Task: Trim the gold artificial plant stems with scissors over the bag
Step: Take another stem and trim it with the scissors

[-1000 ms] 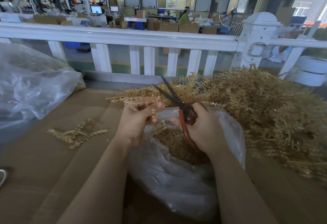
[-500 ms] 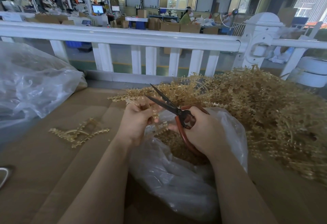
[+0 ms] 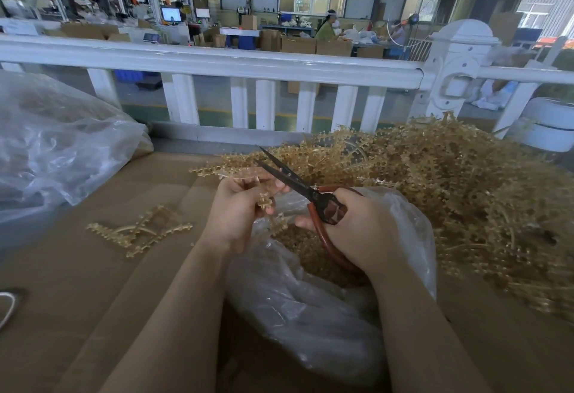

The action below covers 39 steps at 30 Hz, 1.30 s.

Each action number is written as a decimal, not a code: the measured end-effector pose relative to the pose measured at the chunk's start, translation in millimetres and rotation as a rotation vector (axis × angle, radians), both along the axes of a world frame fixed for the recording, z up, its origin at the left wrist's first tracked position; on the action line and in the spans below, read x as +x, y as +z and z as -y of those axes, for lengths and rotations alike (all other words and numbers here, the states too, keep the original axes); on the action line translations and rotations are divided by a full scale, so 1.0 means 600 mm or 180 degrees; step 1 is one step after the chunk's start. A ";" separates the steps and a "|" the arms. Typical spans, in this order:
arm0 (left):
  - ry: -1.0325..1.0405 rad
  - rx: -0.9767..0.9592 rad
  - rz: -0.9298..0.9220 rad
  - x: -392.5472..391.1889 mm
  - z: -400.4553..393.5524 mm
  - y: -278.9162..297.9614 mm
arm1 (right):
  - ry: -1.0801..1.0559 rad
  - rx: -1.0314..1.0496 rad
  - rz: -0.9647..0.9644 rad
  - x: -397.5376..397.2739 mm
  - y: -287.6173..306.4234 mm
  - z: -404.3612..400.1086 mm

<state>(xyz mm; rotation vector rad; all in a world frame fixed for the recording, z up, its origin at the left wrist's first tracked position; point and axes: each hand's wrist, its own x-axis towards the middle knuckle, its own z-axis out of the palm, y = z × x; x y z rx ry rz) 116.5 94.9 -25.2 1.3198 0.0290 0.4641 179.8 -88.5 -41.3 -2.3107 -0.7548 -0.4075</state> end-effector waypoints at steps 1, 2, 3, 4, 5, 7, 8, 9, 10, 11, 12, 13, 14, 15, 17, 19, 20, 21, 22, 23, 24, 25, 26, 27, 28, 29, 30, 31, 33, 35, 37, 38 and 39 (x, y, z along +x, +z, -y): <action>-0.0023 0.0007 -0.0026 0.000 0.000 0.001 | -0.0008 -0.0006 0.0014 0.000 0.000 0.000; -0.0051 0.0021 -0.0014 0.001 -0.001 0.001 | -0.0010 -0.0003 0.0029 0.000 0.000 0.001; -0.0082 0.0038 -0.0006 0.001 -0.001 0.001 | -0.0008 0.0004 0.0043 0.001 -0.001 0.001; -0.0106 0.0077 0.0003 0.002 -0.002 -0.001 | -0.0012 0.0000 0.0055 0.001 -0.001 0.001; -0.0115 0.0112 -0.0008 0.002 -0.003 -0.001 | -0.0021 -0.0015 0.0068 0.000 -0.001 0.001; -0.0100 0.0206 0.0009 0.002 -0.004 -0.002 | -0.0028 -0.0038 0.0077 0.001 -0.001 0.001; -0.0095 0.0239 0.0033 0.003 -0.005 -0.003 | -0.0018 -0.0029 0.0061 0.002 -0.002 0.001; -0.0102 0.0269 0.0054 0.003 -0.006 -0.003 | -0.0001 -0.0006 0.0025 0.002 -0.002 0.000; -0.0114 0.0291 0.0084 0.002 -0.007 -0.003 | 0.0014 0.0013 -0.0016 0.003 -0.003 0.000; -0.0123 0.0309 0.0098 0.002 -0.007 -0.003 | 0.0019 0.0015 -0.0036 0.004 -0.003 0.000; -0.0120 0.0320 0.0105 0.003 -0.008 -0.005 | 0.0014 0.0005 -0.0030 0.005 -0.004 0.000; -0.0115 0.0327 0.0096 0.003 -0.007 -0.005 | 0.0017 0.0003 -0.0015 0.005 -0.004 0.000; -0.0109 0.0319 0.0088 0.003 -0.006 -0.005 | 0.0032 0.0018 -0.0007 0.005 -0.003 0.000; -0.0124 0.0286 0.0069 0.002 -0.004 -0.005 | 0.0050 0.0046 -0.0004 0.005 -0.002 -0.001; -0.0194 0.0140 0.0030 0.002 -0.004 -0.005 | 0.0046 0.0103 0.0001 0.005 -0.002 -0.001; -0.0282 -0.0018 0.0024 0.002 -0.006 -0.004 | 0.0039 0.0094 -0.0045 0.006 -0.003 -0.002; -0.0301 -0.0084 0.0024 0.002 -0.007 -0.004 | 0.0044 0.0075 -0.0080 0.007 -0.003 -0.002; -0.0293 -0.0141 0.0026 0.002 -0.008 -0.003 | 0.0046 0.0061 -0.0099 0.007 -0.004 -0.002; -0.0267 -0.0187 0.0037 0.002 -0.009 -0.003 | 0.0047 0.0063 -0.0092 0.007 -0.003 -0.001; -0.0240 -0.0221 0.0054 0.003 -0.009 -0.004 | 0.0044 0.0075 -0.0071 0.006 -0.003 0.000; -0.0211 -0.0217 0.0080 0.003 -0.010 -0.004 | 0.0041 0.0088 -0.0060 0.005 -0.001 0.001; -0.0183 -0.0190 0.0115 0.003 -0.010 -0.004 | 0.0041 0.0094 -0.0058 0.003 0.000 0.001; -0.0153 -0.0158 0.0155 0.003 -0.011 -0.004 | 0.0044 0.0093 -0.0061 0.002 0.001 0.001; -0.0121 -0.0132 0.0187 0.003 -0.011 -0.004 | 0.0048 0.0088 -0.0069 0.002 0.001 0.001; -0.0070 -0.0095 0.0211 0.003 -0.011 -0.004 | 0.0060 0.0087 -0.0080 0.002 0.001 0.001; -0.0006 -0.0035 0.0231 0.004 -0.011 -0.005 | 0.0073 0.0087 -0.0080 0.002 0.001 0.001; 0.0058 0.0043 0.0253 0.004 -0.011 -0.005 | 0.0086 0.0092 -0.0071 0.002 0.002 0.000; 0.0115 0.0125 0.0277 0.005 -0.012 -0.006 | 0.0097 0.0102 -0.0065 0.002 0.002 0.000; 0.0233 0.0339 0.0350 0.007 -0.013 -0.007 | 0.0115 0.0143 -0.0130 0.001 0.002 0.000; 0.0278 0.0500 0.0426 0.005 -0.012 -0.005 | 0.0146 0.0197 -0.0233 0.002 0.002 0.000; 0.0288 0.0560 0.0469 0.004 -0.012 -0.005 | 0.0165 0.0226 -0.0268 0.003 0.001 0.001; 0.0281 0.0595 0.0478 0.005 -0.012 -0.005 | 0.0155 0.0207 -0.0269 0.002 0.001 0.001; 0.0259 0.0645 0.0482 0.004 -0.011 -0.004 | 0.0144 0.0174 -0.0265 0.002 0.002 0.001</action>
